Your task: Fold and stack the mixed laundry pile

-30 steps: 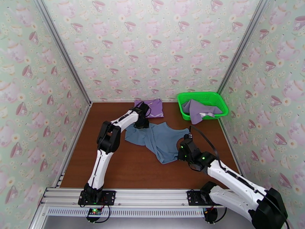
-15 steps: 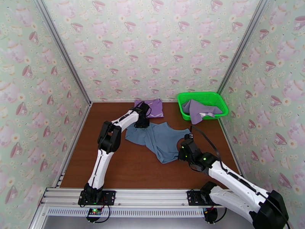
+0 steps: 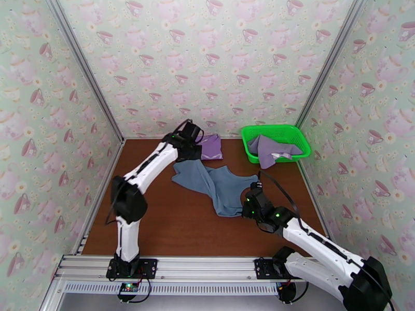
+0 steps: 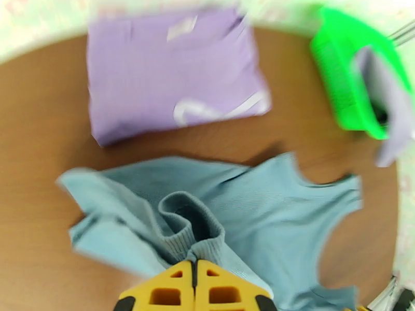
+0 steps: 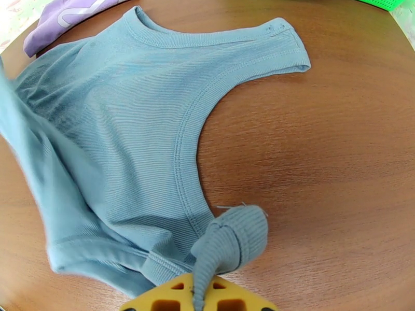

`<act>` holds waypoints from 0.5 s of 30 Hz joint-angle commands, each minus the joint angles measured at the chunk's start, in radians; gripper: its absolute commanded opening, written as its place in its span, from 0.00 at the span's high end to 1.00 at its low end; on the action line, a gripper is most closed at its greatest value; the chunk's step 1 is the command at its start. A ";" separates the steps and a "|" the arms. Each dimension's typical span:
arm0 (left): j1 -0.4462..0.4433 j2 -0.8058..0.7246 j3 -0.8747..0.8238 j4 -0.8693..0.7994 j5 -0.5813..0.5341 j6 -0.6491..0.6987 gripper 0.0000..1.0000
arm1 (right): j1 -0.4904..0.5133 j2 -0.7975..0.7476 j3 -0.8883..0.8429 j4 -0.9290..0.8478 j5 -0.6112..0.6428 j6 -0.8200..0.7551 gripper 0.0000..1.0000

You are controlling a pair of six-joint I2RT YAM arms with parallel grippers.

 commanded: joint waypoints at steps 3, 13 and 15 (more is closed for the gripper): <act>0.010 -0.216 -0.191 -0.046 -0.130 0.006 0.98 | -0.013 -0.069 0.138 -0.112 0.092 -0.065 1.00; 0.178 -0.620 -0.208 -0.232 -0.226 0.036 1.00 | -0.110 -0.211 0.726 -0.381 0.324 -0.317 1.00; 0.204 -0.641 -0.142 -0.279 -0.228 0.064 1.00 | -0.110 -0.183 0.826 -0.381 0.360 -0.363 1.00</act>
